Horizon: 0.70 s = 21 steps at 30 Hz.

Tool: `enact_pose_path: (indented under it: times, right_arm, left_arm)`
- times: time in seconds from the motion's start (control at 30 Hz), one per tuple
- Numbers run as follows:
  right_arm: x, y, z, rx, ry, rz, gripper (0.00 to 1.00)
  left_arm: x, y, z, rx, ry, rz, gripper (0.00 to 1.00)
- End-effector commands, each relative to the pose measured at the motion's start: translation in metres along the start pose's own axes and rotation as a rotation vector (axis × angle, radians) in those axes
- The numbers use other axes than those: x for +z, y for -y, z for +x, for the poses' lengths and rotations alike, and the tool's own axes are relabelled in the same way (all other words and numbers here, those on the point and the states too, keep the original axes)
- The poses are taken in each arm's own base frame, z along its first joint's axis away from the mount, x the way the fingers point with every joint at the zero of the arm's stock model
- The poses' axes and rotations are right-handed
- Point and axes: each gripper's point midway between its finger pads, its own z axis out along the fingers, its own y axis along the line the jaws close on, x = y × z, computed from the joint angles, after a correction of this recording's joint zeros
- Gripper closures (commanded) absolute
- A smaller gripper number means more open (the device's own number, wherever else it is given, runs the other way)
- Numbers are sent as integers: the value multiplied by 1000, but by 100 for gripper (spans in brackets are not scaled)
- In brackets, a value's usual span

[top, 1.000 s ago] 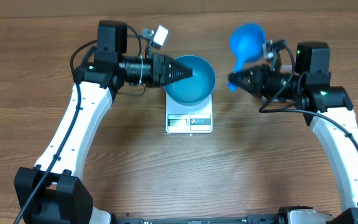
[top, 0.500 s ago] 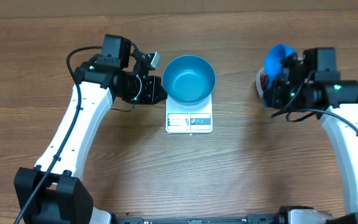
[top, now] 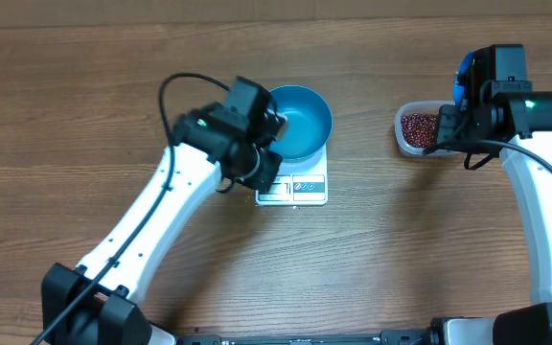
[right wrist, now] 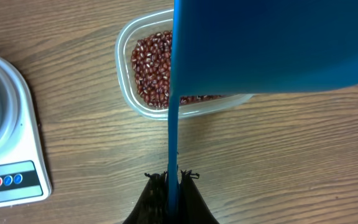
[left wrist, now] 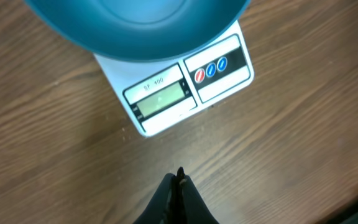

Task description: Scoop item into bowl and weigh 150g on scale

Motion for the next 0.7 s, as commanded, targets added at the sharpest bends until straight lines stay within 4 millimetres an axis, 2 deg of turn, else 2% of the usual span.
enact_pose_path:
  times: [0.0, 0.27, 0.33, 0.4, 0.5, 0.67]
  right_arm:
    - [10, 3, -2, 19, -15, 23, 96]
    - [14, 3, -4, 19, -16, 24, 96]
    - [14, 3, -4, 19, -16, 24, 96]
    - [14, 3, -4, 19, -16, 24, 96]
    - [14, 3, -4, 19, -15, 24, 96]
    - [14, 3, -4, 19, -15, 24, 96]
  left_arm:
    - [23, 9, 10, 86, -7, -44, 96]
    - [82, 39, -12, 144, 48, -54, 96]
    - [100, 37, -19, 129, 62, -93, 96]
    - [111, 34, -21, 116, 59, -105, 95]
    - [114, 34, -21, 116, 59, -105, 96]
    - [113, 38, -35, 77, 116, -93, 96]
